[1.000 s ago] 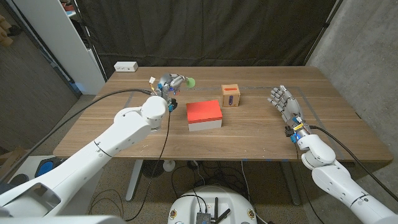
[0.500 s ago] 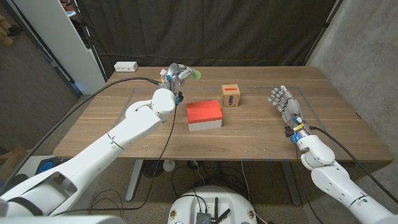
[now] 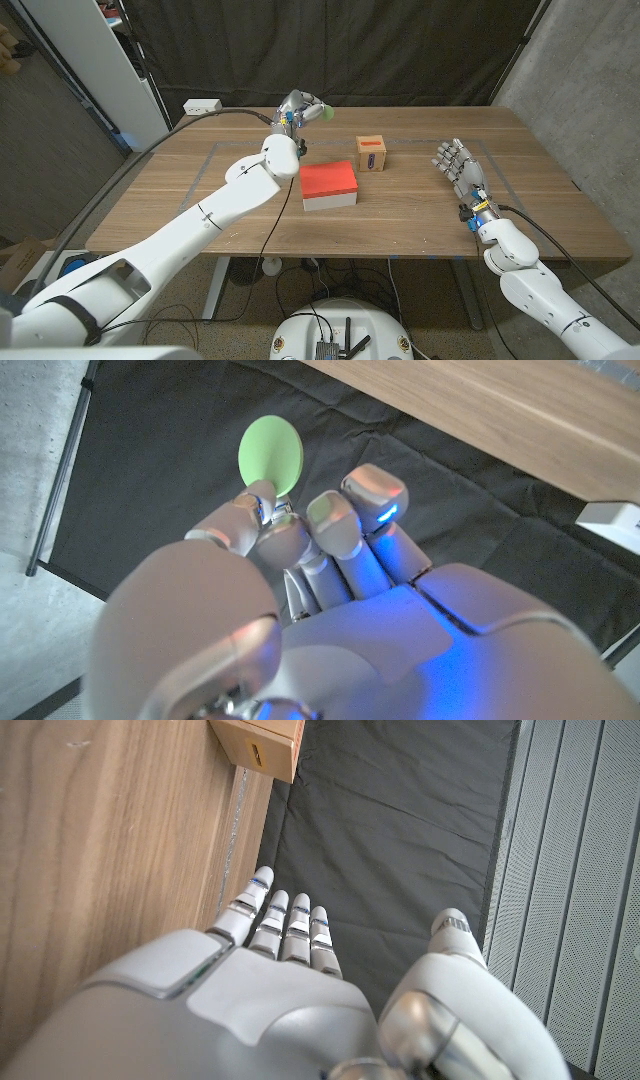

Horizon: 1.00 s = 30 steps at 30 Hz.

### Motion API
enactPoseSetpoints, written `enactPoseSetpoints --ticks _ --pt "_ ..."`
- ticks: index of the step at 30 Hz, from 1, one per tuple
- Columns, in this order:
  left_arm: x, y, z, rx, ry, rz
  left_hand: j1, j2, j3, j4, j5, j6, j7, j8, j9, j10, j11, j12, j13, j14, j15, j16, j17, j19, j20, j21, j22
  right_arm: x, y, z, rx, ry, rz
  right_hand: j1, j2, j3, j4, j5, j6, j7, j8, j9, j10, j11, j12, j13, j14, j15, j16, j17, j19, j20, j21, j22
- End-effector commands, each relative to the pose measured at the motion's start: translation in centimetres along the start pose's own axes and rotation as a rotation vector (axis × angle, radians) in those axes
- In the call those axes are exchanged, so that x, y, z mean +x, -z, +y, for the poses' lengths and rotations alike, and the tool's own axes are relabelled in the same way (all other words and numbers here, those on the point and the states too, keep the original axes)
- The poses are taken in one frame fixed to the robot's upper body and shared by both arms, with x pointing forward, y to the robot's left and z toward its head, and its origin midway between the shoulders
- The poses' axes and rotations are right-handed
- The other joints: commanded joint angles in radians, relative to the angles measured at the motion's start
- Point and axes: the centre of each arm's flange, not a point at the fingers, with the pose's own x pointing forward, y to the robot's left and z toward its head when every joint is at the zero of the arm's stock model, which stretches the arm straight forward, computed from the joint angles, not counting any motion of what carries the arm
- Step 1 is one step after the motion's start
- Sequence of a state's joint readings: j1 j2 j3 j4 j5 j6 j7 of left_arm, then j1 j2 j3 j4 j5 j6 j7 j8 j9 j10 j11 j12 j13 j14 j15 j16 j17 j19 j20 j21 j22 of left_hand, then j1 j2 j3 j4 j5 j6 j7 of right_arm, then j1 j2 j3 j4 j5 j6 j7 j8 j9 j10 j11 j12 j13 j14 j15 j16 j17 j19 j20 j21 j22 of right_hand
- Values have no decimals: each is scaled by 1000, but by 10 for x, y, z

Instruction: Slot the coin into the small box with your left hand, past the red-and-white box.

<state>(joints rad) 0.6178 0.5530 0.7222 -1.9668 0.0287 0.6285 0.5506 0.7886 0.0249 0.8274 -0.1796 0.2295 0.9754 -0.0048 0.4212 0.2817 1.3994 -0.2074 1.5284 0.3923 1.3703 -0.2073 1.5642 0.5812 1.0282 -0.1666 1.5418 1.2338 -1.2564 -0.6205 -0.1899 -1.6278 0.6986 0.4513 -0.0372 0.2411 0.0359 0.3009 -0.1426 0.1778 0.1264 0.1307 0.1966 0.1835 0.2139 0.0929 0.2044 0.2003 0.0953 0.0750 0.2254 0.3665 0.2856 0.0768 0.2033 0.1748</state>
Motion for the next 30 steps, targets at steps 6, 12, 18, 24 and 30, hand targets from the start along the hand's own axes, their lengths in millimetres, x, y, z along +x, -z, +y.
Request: enactPoseSetpoints --ticks 6,12,18,24,30 --pt "28 -28 -27 140 0 -50 5 -10 -4 -1 5 24 5 6 4 7 -2 3 7 11 1 0 6 8 -47 6 6 -1 3 -3 7 7 5 -1 10 -2 -4 3 2 1 1 4 11 1 0 1 10 -3 2 0 7 2 -3 1" --pt "37 -38 -40 186 12 -56 4 -11 -5 -1 6 24 4 6 5 10 -3 7 13 13 1 0 10 9 -47 6 6 1 5 -5 14 12 7 0 11 -2 -4 3 3 1 2 4 12 1 1 1 10 -3 2 0 7 2 -3 1" --pt "46 -48 -54 235 34 -72 3 -12 -6 -1 6 28 1 7 7 8 -2 7 18 10 1 -3 12 12 -47 7 6 0 6 -7 15 17 10 1 12 -1 -4 4 3 1 2 4 12 -1 0 1 10 -3 2 -1 7 2 -3 1" --pt "52 -59 -69 312 60 -85 4 -13 -5 -2 6 30 2 8 8 6 -3 5 18 11 1 -4 16 8 -47 8 7 -1 5 -10 14 21 5 2 13 0 -5 4 3 1 2 4 12 0 0 1 10 -4 2 -1 7 1 -4 1" --pt "58 -71 -79 382 95 -58 2 -15 -6 -1 6 32 -1 9 10 6 -2 4 20 13 1 -2 21 7 -47 8 6 -2 4 -10 16 23 2 3 14 0 -5 4 3 2 2 4 11 0 0 1 11 -3 2 -1 7 1 -4 1"
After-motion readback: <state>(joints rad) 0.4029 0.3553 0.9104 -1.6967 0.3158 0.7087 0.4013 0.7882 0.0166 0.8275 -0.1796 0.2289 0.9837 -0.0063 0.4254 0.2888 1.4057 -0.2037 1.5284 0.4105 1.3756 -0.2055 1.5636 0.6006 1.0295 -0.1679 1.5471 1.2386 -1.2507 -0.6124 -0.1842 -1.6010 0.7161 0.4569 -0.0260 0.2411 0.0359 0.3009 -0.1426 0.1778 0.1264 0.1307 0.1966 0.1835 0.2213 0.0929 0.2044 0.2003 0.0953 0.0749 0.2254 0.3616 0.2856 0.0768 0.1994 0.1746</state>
